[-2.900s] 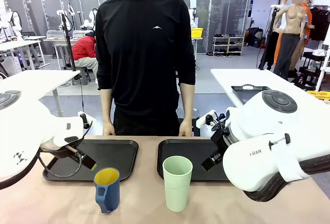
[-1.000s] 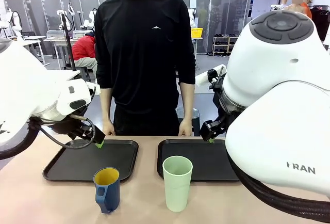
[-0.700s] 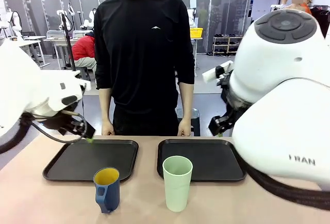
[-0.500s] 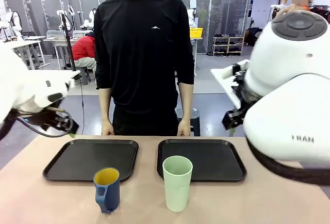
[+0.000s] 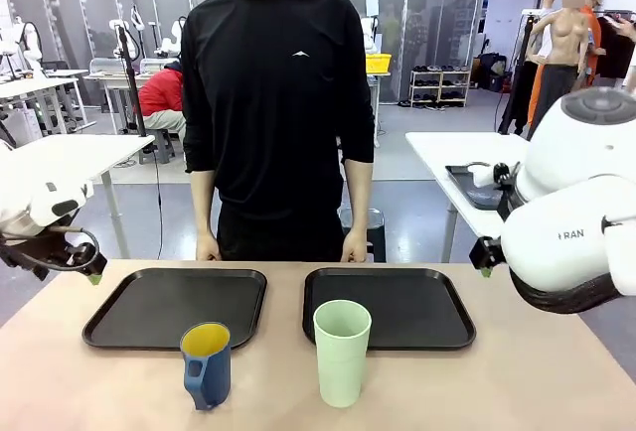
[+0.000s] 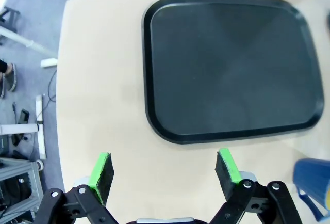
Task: Sort and store the cups by type.
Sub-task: Pick up the Reusable plastic cup.
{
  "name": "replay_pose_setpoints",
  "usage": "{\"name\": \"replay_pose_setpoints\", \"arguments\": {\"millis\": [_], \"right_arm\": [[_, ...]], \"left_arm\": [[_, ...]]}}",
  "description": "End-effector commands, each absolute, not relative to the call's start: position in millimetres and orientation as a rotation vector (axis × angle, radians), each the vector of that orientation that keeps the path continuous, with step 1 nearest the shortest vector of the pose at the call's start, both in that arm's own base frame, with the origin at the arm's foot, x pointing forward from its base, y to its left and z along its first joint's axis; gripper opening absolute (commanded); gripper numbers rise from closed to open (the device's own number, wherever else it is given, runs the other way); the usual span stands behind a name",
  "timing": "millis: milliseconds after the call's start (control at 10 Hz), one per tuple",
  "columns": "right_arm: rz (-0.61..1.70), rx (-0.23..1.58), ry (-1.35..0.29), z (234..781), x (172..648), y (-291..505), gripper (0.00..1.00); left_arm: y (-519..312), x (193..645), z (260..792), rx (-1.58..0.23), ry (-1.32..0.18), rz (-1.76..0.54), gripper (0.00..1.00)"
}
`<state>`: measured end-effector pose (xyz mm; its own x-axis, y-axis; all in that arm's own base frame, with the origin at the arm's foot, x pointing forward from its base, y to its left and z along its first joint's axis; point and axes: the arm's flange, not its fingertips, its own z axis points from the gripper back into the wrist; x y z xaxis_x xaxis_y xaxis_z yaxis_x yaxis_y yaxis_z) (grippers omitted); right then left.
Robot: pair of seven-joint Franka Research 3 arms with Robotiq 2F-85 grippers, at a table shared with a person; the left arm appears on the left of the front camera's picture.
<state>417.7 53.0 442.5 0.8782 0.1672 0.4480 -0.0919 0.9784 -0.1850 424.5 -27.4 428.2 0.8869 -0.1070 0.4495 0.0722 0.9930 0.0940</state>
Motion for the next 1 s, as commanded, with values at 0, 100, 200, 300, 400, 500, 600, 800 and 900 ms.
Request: {"name": "replay_pose_setpoints", "arguments": {"millis": [0,100,200,300,400,500,600,800,900], "right_arm": [[0.172,-0.128,-0.48,415.0,423.7,36.0,1.0],[0.19,-0.114,-0.471,405.4,432.4,30.6,1.0],[0.181,-0.098,-0.447,397.0,439.4,26.7,1.0],[0.175,-0.078,-0.442,392.5,442.6,24.1,1.0],[0.165,-0.074,-0.437,390.6,443.4,22.3,1.0],[0.155,-0.079,-0.432,389.8,443.3,21.1,1.0],[0.132,-0.089,-0.424,391.0,442.2,21.0,1.0],[0.152,-0.1,-0.421,386.4,441.5,23.1,1.0],[0.152,-0.1,-0.421,386.4,441.5,23.1,1.0]], "left_arm": [[-18.6,445.8,417.3,0.062,-0.465,-0.101,1.0],[-14.0,450.9,413.0,0.044,-0.458,-0.094,1.0],[-7.7,457.2,408.6,0.035,-0.448,-0.085,1.0],[-3.5,460.8,405.9,0.039,-0.437,-0.072,1.0],[-3.2,462.6,404.0,0.051,-0.417,-0.06,1.0],[-4.7,463.7,402.9,0.039,-0.408,-0.057,1.0],[-8.1,462.7,403.9,0.033,-0.418,-0.053,1.0],[-5.5,458.9,400.5,0.053,-0.424,-0.06,1.0],[-5.5,458.9,400.5,0.053,-0.424,-0.06,1.0]]}}
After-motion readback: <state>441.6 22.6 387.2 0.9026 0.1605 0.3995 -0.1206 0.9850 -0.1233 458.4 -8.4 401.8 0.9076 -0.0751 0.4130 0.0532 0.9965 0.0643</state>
